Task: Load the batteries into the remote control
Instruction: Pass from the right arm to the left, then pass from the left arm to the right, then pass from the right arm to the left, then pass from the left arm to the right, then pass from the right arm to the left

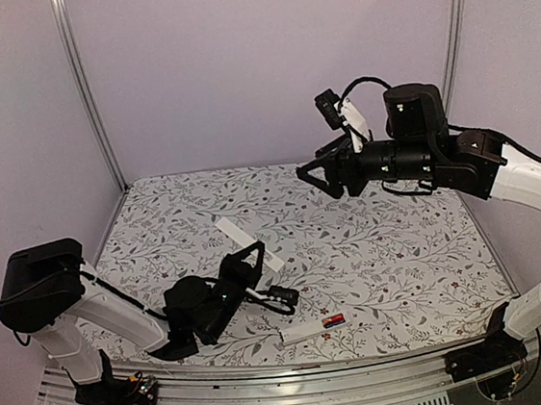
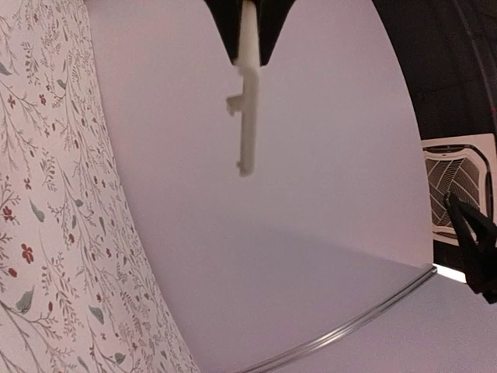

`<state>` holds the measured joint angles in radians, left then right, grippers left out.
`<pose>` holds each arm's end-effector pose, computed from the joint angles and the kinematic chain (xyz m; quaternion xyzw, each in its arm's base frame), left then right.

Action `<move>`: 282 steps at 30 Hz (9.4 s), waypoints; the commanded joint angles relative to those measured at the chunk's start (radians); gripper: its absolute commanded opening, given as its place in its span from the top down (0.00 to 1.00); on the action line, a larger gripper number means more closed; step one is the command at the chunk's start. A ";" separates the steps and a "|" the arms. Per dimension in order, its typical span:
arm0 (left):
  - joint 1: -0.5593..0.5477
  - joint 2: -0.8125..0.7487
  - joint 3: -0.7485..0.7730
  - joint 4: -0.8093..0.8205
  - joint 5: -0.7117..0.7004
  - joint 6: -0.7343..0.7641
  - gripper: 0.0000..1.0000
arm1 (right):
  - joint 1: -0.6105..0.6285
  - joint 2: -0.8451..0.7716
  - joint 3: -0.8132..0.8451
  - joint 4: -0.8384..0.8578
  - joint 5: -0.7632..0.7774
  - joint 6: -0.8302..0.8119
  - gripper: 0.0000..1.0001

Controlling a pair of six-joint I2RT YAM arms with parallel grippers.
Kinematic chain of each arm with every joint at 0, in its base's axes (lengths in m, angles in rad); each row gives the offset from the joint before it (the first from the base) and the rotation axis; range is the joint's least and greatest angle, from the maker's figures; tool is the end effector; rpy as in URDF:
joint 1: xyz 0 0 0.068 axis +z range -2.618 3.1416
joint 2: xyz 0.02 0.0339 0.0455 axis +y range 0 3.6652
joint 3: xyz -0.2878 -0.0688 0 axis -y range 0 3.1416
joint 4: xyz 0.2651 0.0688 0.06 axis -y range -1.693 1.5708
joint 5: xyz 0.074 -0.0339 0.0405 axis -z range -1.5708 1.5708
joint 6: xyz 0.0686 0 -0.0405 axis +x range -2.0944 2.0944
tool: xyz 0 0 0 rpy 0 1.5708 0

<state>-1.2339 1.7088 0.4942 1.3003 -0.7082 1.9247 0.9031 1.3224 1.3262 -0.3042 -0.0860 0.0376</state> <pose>0.1525 -0.3004 0.1818 0.6364 0.2501 0.4546 0.5708 0.2121 0.2786 0.4114 -0.3604 0.7194 0.2995 0.5127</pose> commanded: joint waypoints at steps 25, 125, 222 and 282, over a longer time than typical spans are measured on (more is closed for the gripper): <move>-0.024 0.007 0.007 0.539 -0.005 0.059 1.00 | 0.195 0.351 0.010 -0.076 0.076 -0.024 0.33; 0.474 -0.384 0.360 -1.154 1.546 -2.288 0.35 | 0.136 0.095 -0.171 -0.085 0.184 -1.262 0.84; 0.147 -0.267 0.175 -0.133 0.251 -1.661 1.00 | 0.112 0.374 0.016 0.836 0.054 0.415 0.73; -0.088 -0.861 -0.175 -0.973 0.561 -0.929 0.38 | 0.205 0.427 0.106 -0.649 -0.080 -0.755 0.83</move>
<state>-1.2358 0.7918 0.3569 0.1898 0.0654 0.6422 1.1007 1.7958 1.4185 -0.9318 -0.1318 -0.7025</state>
